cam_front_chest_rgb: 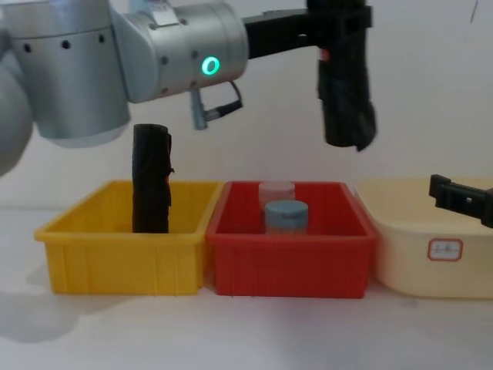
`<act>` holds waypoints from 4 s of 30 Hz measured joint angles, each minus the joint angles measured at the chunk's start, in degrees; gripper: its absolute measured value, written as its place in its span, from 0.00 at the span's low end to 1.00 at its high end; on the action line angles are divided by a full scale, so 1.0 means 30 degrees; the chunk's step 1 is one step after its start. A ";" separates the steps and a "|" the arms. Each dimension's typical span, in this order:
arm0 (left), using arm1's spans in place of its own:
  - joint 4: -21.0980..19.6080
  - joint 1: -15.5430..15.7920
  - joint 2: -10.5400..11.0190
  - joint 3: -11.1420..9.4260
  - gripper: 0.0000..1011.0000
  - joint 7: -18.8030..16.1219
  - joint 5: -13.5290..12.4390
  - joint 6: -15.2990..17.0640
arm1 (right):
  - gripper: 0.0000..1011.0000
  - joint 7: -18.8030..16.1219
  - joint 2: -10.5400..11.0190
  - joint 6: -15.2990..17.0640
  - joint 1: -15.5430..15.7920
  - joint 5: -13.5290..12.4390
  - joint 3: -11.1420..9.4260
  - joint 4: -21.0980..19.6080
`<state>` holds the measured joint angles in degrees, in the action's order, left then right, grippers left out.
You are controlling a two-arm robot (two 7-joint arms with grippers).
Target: Pick up the garbage bag with the one hand and transfer it to the other hand.
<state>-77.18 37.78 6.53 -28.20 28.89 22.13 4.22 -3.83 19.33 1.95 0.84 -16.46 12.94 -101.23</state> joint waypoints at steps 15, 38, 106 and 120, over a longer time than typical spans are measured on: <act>0.3594 0.1552 -0.1163 -0.1757 0.37 0.2572 0.0145 -0.1721 | 0.99 0.0001 -0.0001 0.0001 0.0000 -0.0001 0.0000 0.0000; 0.5721 0.2331 -0.1608 -0.2594 0.37 0.3275 0.0073 -0.2968 | 0.99 -0.0002 -0.0003 -0.0017 -0.0017 0.0061 0.0006 -0.0010; 0.6105 0.2470 -0.1679 -0.2749 0.37 0.3397 0.0105 -0.3184 | 0.62 -0.2148 -0.1879 -0.0916 -0.4977 0.1819 0.0729 0.5142; 0.6100 0.2471 -0.1678 -0.2747 0.40 0.3398 0.0109 -0.3187 | 0.56 -0.2256 -0.2099 -0.0848 -0.4876 0.1739 0.0320 0.4991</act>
<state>-58.88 45.19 1.50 -36.44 39.09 22.46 -5.34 -10.59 13.04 -0.60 -13.79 -11.24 13.90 -86.25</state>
